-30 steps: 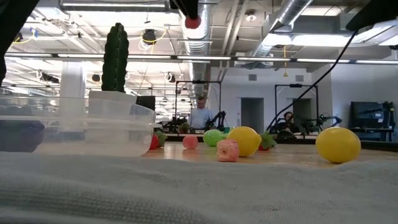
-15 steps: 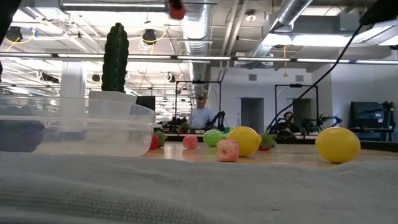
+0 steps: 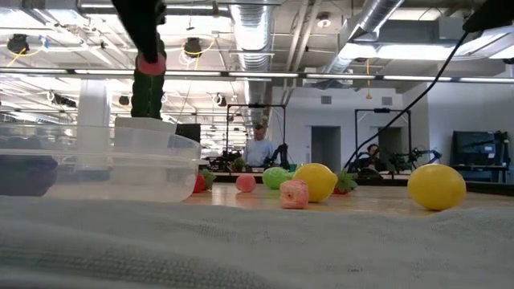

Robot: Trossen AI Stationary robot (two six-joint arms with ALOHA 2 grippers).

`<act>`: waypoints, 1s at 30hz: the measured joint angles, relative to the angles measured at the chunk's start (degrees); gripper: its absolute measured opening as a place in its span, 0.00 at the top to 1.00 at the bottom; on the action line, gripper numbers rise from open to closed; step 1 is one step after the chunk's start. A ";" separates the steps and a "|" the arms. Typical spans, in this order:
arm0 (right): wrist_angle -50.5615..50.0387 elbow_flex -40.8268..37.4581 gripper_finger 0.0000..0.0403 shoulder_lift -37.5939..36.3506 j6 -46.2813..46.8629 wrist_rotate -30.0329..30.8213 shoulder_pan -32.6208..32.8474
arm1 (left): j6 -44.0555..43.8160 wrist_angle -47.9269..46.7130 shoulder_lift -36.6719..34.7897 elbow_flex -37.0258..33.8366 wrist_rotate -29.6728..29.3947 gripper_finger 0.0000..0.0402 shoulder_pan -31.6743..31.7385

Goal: Pick and placing Produce into tupperware
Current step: Put the top peach into the transparent bin

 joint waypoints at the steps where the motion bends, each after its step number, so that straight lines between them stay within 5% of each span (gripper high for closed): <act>1: -0.01 0.00 0.33 0.00 0.00 -0.14 -0.18 | -1.36 2.85 -2.00 -2.82 0.19 0.87 -0.31; 12: 0.27 0.00 0.33 0.00 -0.47 -1.89 -2.66 | -11.76 26.15 -15.03 -27.53 0.95 0.87 -7.38; 20: 0.63 0.00 0.33 0.00 -4.03 -4.13 -4.99 | -11.34 40.97 -14.84 -35.26 0.45 0.87 -10.25; 30: 5.12 0.00 0.33 0.00 -11.96 -4.67 -7.99 | -13.05 45.36 -14.80 -40.03 -0.91 0.86 -9.64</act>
